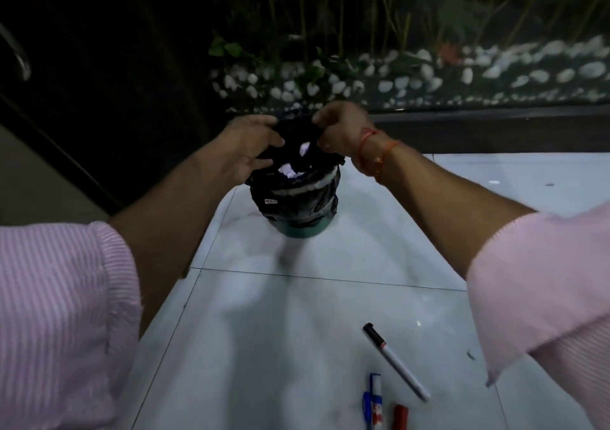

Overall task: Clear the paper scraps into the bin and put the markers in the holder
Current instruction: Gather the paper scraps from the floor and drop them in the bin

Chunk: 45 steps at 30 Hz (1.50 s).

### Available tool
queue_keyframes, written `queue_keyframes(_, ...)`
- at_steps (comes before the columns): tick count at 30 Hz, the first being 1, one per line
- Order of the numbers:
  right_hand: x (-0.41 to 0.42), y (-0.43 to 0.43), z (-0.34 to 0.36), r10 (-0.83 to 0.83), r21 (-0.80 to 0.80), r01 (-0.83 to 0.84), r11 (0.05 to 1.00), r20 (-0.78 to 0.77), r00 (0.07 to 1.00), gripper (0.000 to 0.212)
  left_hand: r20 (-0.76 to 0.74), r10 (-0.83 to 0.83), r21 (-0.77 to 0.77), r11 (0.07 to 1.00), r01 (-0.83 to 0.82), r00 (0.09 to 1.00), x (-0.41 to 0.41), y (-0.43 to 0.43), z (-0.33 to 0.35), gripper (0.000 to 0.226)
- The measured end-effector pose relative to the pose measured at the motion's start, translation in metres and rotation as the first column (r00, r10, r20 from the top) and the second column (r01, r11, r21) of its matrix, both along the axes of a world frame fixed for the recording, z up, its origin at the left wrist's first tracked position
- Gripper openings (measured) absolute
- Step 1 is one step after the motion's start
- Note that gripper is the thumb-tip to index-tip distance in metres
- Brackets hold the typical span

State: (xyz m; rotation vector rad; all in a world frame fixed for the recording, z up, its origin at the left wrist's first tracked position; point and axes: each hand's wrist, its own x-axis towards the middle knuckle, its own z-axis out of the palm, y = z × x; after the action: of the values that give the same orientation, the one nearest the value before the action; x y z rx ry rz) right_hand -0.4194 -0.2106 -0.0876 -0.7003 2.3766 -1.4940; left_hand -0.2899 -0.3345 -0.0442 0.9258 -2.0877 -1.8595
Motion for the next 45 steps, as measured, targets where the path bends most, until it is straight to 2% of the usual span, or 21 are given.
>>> queue_keyframes(3, 0.018, 0.036, -0.019, -0.052, -0.098, 0.058, 0.994, 0.057, 0.997, 0.027, -0.043, -0.026, 0.023, 0.999, 0.027, 0.999, 0.017, 0.016, -0.013, 0.036)
queue_keyframes(6, 0.045, 0.074, -0.036, -0.062, -0.133, 0.071, 0.988, 0.074, 0.995, 0.022, -0.003, -0.110, 0.029, 0.994, 0.110, 0.994, 0.030, 0.044, -0.031, 0.033)
queue_keyframes(11, 0.080, 0.133, -0.077, -0.073, -0.142, 0.111, 0.984, 0.248, 0.966, 0.022, 0.072, -0.220, 0.105, 0.972, 0.212, 0.973, 0.039, 0.097, -0.078, 0.030)
queue_keyframes(15, 0.102, 0.187, -0.113, -0.179, -0.030, 0.200, 0.979, 0.330, 0.927, 0.021, 0.185, -0.335, 0.174, 0.936, 0.305, 0.924, 0.047, 0.136, -0.126, 0.025)
queue_keyframes(17, 0.109, 0.215, -0.129, -0.241, 0.056, 0.236, 0.970, 0.313, 0.919, 0.022, 0.247, -0.387, 0.180, 0.919, 0.350, 0.889, 0.051, 0.153, -0.147, 0.024)
queue_keyframes(22, 0.108, 0.287, -0.163, -0.341, 0.323, 0.301, 0.897, 0.073, 0.937, 0.028, 0.319, -0.478, 0.193, 0.878, 0.438, 0.818, 0.048, 0.184, -0.193, 0.026)
queue_keyframes(25, 0.106, 0.324, -0.179, -0.377, 0.444, 0.359, 0.821, -0.052, 0.925, 0.030, 0.342, -0.516, 0.101, 0.851, 0.516, 0.785, 0.038, 0.200, -0.216, 0.032)
queue_keyframes(28, 0.104, 0.345, -0.198, -0.392, 0.557, 0.331, 0.761, -0.011, 0.920, 0.045, 0.370, -0.518, -0.061, 0.814, 0.577, 0.771, 0.024, 0.214, -0.232, 0.043)
queue_keyframes(31, 0.111, 0.344, -0.209, -0.312, 0.595, 0.281, 0.753, -0.053, 0.949, 0.042, 0.408, -0.535, -0.287, 0.694, 0.660, 0.740, 0.010, 0.220, -0.249, 0.055)
queue_keyframes(33, 0.116, 0.337, -0.215, -0.237, 0.588, 0.253, 0.769, -0.105, 0.966, 0.044, 0.439, -0.526, -0.383, 0.624, 0.681, 0.728, 0.004, 0.221, -0.261, 0.062)
queue_keyframes(36, 0.116, 0.326, -0.222, -0.164, 0.536, 0.191, 0.822, -0.099, 0.981, 0.051, 0.458, -0.529, -0.455, 0.551, 0.700, 0.714, -0.001, 0.222, -0.271, 0.068)
queue_keyframes(39, 0.113, 0.319, -0.224, -0.109, 0.478, 0.148, 0.866, -0.108, 0.988, 0.046, 0.449, -0.583, -0.493, 0.470, 0.732, 0.677, -0.001, 0.229, -0.273, 0.069)
queue_keyframes(42, 0.110, 0.320, -0.223, -0.103, 0.446, 0.154, 0.882, -0.135, 0.985, 0.052, 0.388, -0.687, -0.495, 0.407, 0.768, 0.614, 0.005, 0.236, -0.276, 0.055)
queue_keyframes(45, 0.108, 0.316, -0.217, 0.054, 0.414, -0.005, 0.910, -0.107, 0.993, 0.048, 0.275, -0.774, -0.485, 0.399, 0.778, 0.570, 0.012, 0.233, -0.279, 0.041)
